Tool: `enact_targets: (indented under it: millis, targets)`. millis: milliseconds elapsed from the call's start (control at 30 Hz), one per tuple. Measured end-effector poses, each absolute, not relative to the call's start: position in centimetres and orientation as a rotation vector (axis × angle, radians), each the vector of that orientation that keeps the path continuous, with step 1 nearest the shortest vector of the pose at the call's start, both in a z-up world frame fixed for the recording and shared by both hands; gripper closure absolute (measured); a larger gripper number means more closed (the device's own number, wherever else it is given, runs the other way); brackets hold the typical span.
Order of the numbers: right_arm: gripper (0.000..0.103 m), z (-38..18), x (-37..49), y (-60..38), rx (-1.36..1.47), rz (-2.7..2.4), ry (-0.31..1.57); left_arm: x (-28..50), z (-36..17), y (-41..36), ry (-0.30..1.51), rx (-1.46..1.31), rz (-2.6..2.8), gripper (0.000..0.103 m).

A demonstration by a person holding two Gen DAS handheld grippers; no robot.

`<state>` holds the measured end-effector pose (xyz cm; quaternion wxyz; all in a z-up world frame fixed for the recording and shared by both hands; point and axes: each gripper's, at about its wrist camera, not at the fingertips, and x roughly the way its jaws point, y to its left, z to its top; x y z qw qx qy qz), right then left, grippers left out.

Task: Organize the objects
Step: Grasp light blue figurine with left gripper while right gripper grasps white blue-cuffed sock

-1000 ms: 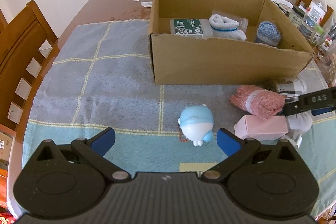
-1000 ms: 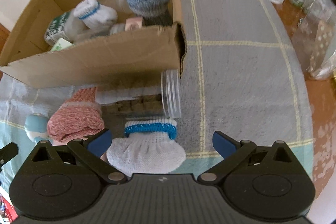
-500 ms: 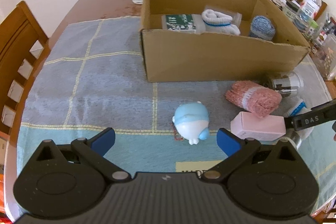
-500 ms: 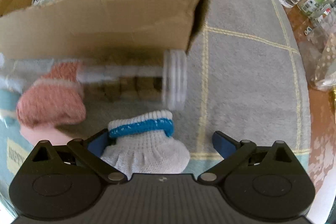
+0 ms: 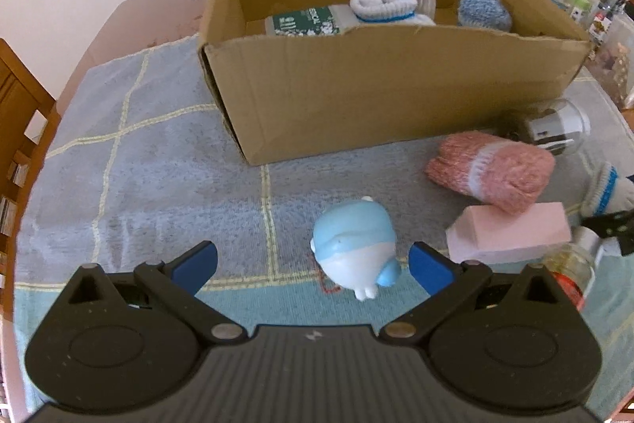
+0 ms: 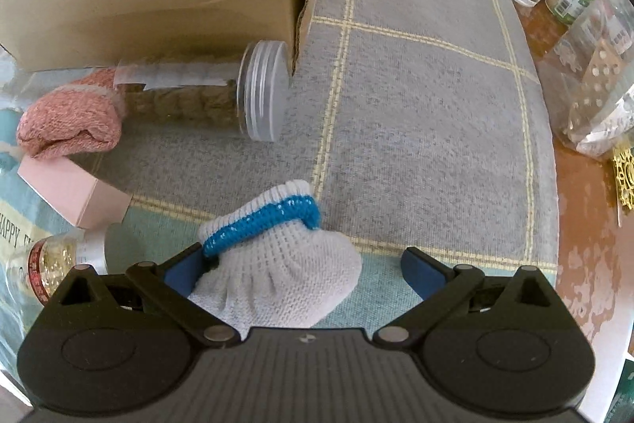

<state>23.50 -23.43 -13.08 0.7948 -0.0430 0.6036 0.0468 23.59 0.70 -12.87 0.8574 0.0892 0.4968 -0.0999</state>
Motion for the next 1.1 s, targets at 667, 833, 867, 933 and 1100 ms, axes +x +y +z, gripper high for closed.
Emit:
enact_targets:
  millis: [667,833,867,933,1100]
  targets:
    - [0.0,-12.5,21.2,-23.1,-0.092,0.111,1.167,24.3,-14.9,2.0,1.055,0.212,-0.183,0.008]
    - [0.0,-12.5,22.2,-23.5,-0.107,0.136,1.186,24.5,-14.6,0.9,1.033,0.222,-0.218,0.018]
    - [0.0,-12.4,22.0,-23.4,-0.111,0.143,1.186,24.5,-14.5,0.7,1.031,0.218,-0.225,0.021]
    - [0.0,-12.4,21.2,-23.0,-0.122,0.164,1.173,24.7,-14.6,0.4,1.029,0.215,-0.233,0.024]
    - [0.0,-12.4,20.4,-22.2,-0.145,0.194,1.14,24.7,-14.4,-0.1,1.02,0.208,-0.256,0.034]
